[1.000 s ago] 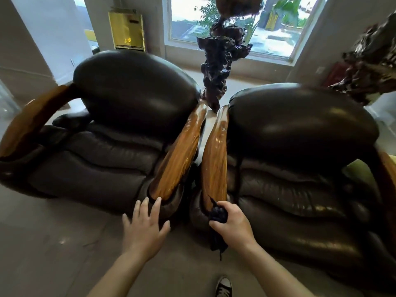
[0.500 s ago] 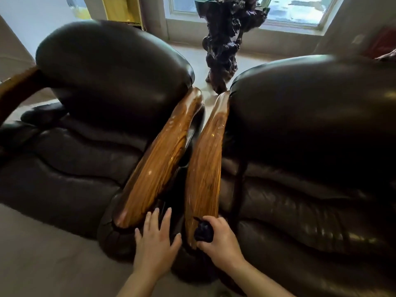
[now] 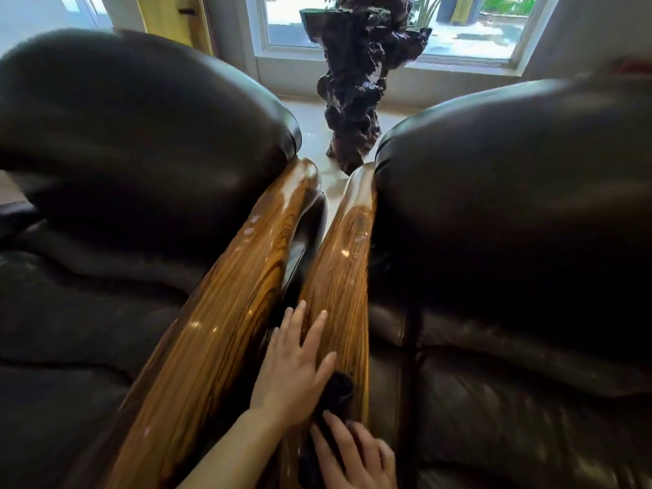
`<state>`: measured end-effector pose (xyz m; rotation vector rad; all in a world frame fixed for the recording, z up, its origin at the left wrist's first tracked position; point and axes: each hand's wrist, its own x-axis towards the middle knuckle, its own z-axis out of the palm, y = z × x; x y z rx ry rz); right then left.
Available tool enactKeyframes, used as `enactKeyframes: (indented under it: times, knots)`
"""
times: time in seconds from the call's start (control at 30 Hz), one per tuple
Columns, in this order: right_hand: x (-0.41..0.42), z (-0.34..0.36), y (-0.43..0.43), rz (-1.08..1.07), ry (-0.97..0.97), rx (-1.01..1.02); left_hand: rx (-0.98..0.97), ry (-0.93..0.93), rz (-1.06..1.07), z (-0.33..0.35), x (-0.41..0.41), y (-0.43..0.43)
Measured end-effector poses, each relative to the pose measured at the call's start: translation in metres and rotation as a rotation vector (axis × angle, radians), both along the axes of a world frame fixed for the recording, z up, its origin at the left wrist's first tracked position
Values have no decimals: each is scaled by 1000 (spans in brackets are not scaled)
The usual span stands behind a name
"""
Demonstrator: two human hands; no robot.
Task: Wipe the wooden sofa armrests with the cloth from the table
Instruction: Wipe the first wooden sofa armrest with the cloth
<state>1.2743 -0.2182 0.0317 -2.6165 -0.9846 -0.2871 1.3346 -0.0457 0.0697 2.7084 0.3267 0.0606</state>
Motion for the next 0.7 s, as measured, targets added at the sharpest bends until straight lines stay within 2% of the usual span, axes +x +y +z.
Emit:
enactKeyframes:
  times: [0.07, 0.2, 0.4, 0.57, 0.7]
  knots:
    - [12, -6, 2, -38, -81, 3, -35, -16, -23, -12, 10, 0]
    - [46, -1, 9, -12, -65, 46, -99, -127, 8, -29, 11, -4]
    - [40, -22, -14, 99, -68, 112, -142, -217, 6, -33, 8, -3]
    - [90, 3, 17, -64, 111, 247, -239, -278, 6, -35, 9, -1]
    - [90, 8, 26, -118, 233, 302, -250, -252, 34, -31, 9, -1]
